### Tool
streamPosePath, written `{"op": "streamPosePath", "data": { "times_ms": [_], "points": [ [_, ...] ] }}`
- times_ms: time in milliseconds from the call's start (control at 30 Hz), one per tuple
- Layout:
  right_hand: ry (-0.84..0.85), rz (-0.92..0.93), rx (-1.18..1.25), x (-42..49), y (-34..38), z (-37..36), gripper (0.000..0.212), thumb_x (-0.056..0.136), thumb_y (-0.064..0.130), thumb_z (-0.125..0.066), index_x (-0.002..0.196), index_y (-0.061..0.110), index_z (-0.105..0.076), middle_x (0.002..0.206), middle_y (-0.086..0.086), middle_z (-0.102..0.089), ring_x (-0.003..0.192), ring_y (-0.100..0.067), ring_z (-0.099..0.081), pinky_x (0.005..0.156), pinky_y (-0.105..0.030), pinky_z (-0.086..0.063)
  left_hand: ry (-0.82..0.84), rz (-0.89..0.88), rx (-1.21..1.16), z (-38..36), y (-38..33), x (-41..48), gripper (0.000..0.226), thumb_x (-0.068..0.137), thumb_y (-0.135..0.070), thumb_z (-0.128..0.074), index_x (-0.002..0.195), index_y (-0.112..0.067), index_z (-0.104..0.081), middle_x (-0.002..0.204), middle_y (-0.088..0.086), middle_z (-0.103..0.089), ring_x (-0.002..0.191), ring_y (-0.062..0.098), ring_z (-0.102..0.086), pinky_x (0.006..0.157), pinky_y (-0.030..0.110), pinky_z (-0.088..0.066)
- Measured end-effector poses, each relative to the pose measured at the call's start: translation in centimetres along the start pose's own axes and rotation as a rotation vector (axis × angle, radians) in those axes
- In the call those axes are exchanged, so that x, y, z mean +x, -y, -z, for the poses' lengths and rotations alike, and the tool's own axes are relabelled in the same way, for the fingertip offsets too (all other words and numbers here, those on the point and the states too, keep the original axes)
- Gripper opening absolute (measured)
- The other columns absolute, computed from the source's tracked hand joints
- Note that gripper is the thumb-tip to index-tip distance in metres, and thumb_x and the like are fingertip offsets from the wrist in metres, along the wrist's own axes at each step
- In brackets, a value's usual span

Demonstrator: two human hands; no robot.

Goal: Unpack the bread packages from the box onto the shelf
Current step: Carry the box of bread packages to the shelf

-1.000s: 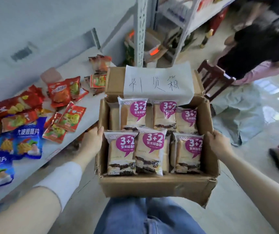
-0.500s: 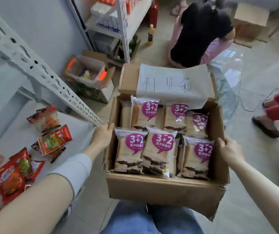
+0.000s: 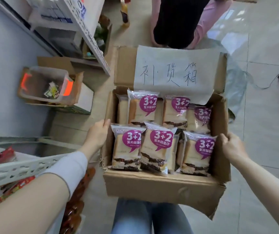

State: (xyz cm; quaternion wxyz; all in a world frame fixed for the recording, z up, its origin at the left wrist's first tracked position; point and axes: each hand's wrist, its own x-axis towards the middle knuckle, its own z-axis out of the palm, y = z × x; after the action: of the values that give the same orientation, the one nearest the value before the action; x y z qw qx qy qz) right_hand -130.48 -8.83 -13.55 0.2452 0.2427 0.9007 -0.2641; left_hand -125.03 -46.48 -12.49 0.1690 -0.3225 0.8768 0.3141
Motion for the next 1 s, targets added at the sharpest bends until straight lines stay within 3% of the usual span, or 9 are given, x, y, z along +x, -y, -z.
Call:
{"op": "streamPosePath", "data": {
  "times_ms": [133, 300, 400, 500, 700, 833, 867, 933, 1000],
  "points": [
    [-0.010, -0.059, -0.034, 5.4, -1.4, -4.8, 0.033, 0.098, 0.021, -0.038, 0.113, -0.005, -0.053, 0.116, -0.031, -0.058, 0.107, -0.045, -0.052, 0.087, -0.045, -0.041, 0.028, -0.012, 0.031, -4.9, 1.3, 6.6, 0.037, 0.100, -0.028, -0.036, 0.098, 0.000, -0.061, 0.097, 0.020, -0.061, 0.097, 0.032, -0.054, 0.075, 0.032, -0.032],
    [-0.013, -0.096, -0.056, 8.7, -2.1, -8.1, 0.029, 0.098, 0.018, -0.038, 0.106, -0.005, -0.054, 0.114, -0.032, -0.058, 0.106, -0.045, -0.052, 0.080, -0.041, -0.039, 0.079, -0.025, 0.005, -8.8, 3.2, 11.4, 0.034, 0.099, -0.023, -0.040, 0.104, 0.005, -0.059, 0.107, 0.030, -0.062, 0.105, 0.042, -0.056, 0.083, 0.040, -0.040],
    [0.011, -0.093, -0.071, 9.5, -2.3, -9.2, 0.019, 0.098, 0.017, -0.039, 0.087, 0.005, -0.047, 0.108, -0.034, -0.058, 0.100, -0.044, -0.053, 0.069, -0.033, -0.030, 0.116, 0.010, 0.004, -10.0, 3.8, 12.4, 0.034, 0.099, -0.025, -0.039, 0.106, 0.003, -0.058, 0.109, 0.028, -0.062, 0.107, 0.039, -0.056, 0.089, 0.042, -0.041],
    [-0.004, -0.099, -0.083, 9.7, -2.2, -9.7, 0.025, 0.098, 0.017, -0.039, 0.075, 0.007, -0.041, 0.103, -0.034, -0.058, 0.095, -0.044, -0.053, 0.066, -0.032, -0.027, 0.136, 0.023, 0.002, -10.4, 3.9, 13.0, 0.036, 0.099, -0.026, -0.039, 0.111, 0.003, -0.057, 0.115, 0.026, -0.061, 0.111, 0.038, -0.054, 0.091, 0.041, -0.040],
    [-0.023, -0.108, -0.070, 9.7, -2.9, -10.4, 0.030, 0.098, 0.018, -0.039, 0.071, 0.005, -0.038, 0.087, -0.031, -0.054, 0.083, -0.039, -0.049, 0.064, -0.034, -0.027, 0.151, 0.087, -0.057, -10.7, 4.0, 12.3, 0.037, 0.100, -0.024, -0.037, 0.116, 0.006, -0.053, 0.121, 0.025, -0.058, 0.115, 0.036, -0.052, 0.086, 0.034, -0.036],
    [0.022, -0.168, 0.096, 8.9, -3.2, -10.6, 0.027, 0.098, 0.024, -0.039, 0.086, 0.000, -0.047, 0.085, -0.020, -0.052, 0.084, -0.033, -0.050, 0.064, -0.036, -0.031, 0.107, 0.222, -0.230, -10.5, 2.2, 10.6, 0.043, 0.101, -0.025, -0.031, 0.140, -0.007, -0.038, 0.146, 0.011, -0.041, 0.136, 0.024, -0.036, 0.107, 0.025, -0.026],
    [0.024, -0.185, 0.157, 8.4, -3.1, -10.6, 0.028, 0.098, 0.026, -0.039, 0.097, 0.001, -0.051, 0.098, -0.021, -0.056, 0.095, -0.032, -0.052, 0.070, -0.037, -0.036, 0.036, 0.197, -0.263, -10.2, 1.7, 9.9, 0.042, 0.101, -0.025, -0.031, 0.140, -0.011, -0.038, 0.147, 0.006, -0.041, 0.136, 0.020, -0.035, 0.105, 0.021, -0.025],
    [-0.048, -0.208, 0.227, 6.4, -2.5, -10.7, 0.043, 0.097, 0.030, -0.042, 0.132, 0.005, -0.043, 0.137, -0.014, -0.047, 0.128, -0.028, -0.041, 0.099, -0.038, -0.035, -0.119, 0.065, -0.249, -9.3, 0.6, 7.8, 0.039, 0.098, -0.024, -0.040, 0.136, -0.015, -0.043, 0.141, 0.003, -0.046, 0.130, 0.016, -0.041, 0.100, 0.019, -0.028],
    [-0.209, -0.120, 0.183, 2.9, -1.5, -11.5, 0.053, 0.094, 0.032, -0.046, 0.138, 0.004, -0.037, 0.143, -0.015, -0.039, 0.134, -0.028, -0.035, 0.109, -0.038, -0.028, -0.153, -0.014, -0.229, -9.4, 0.3, 5.5, 0.041, 0.093, -0.023, -0.052, 0.132, -0.015, -0.045, 0.136, 0.003, -0.047, 0.125, 0.014, -0.044, 0.099, 0.020, -0.031]
  ]
}}
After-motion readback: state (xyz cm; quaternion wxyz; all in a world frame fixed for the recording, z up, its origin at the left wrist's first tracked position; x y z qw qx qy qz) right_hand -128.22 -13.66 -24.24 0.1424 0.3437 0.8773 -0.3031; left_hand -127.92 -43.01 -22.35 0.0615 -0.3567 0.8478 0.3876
